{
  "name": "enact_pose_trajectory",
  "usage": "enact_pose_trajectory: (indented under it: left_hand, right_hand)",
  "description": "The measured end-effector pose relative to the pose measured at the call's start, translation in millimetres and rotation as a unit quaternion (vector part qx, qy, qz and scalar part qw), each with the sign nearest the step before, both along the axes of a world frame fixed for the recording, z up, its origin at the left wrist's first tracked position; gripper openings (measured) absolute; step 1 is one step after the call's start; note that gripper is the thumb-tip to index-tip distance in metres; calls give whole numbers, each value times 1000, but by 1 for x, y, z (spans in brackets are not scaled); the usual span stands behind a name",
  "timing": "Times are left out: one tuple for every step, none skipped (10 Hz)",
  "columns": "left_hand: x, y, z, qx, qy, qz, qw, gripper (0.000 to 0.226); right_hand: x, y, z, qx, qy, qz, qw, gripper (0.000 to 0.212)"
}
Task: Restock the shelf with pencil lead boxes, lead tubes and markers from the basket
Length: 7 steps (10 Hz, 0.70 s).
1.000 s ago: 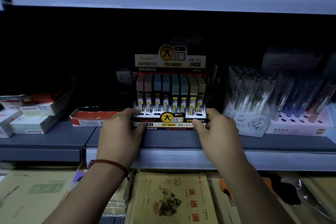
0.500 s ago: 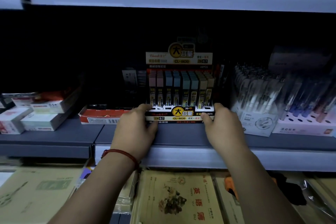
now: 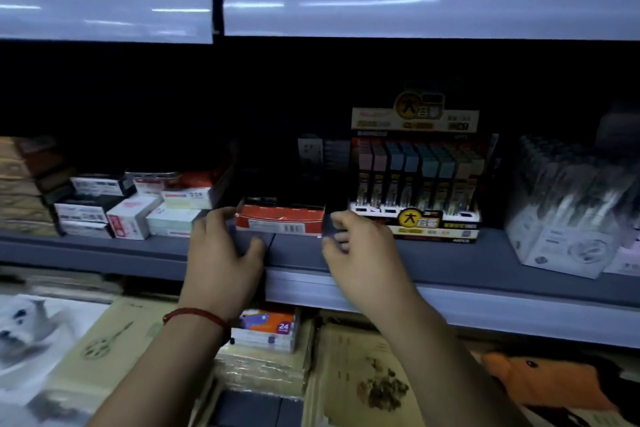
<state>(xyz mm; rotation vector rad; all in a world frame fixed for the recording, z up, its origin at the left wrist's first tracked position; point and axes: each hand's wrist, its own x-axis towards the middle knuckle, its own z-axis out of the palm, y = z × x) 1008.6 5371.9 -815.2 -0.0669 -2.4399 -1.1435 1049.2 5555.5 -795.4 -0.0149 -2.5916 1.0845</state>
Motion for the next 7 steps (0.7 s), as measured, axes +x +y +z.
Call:
enact_pose_trajectory:
  left_hand:
    - [-8, -6, 3, 36, -37, -16, 999, 49]
    - [-14, -5, 5, 51, -35, -35, 997, 29]
    - [-24, -7, 3, 53, -38, -34, 997, 46]
    - [-35, -8, -1, 48, -43, -50, 997, 52]
    - [-38, -6, 1, 47, -47, -53, 996, 56]
    - [-32, -7, 6, 40, -46, -82, 995, 59]
    - [-9, -8, 8, 28, -41, -106, 993, 63]
  right_hand:
    - [-12, -15, 1, -19, -50, 8, 999, 55]
    - [-20, -21, 0, -59, -61, -6, 996, 59]
    - [-22, -24, -1, -52, -58, -8, 997, 62]
    - [-25, -26, 1, -27, -69, -3, 997, 66]
    - [-27, -25, 7, 46, -92, 9, 995, 71]
    - [-25, -24, 12, 56, -108, 42, 992, 75]
    - [-7, -21, 15, 24, -92, 51, 994, 76]
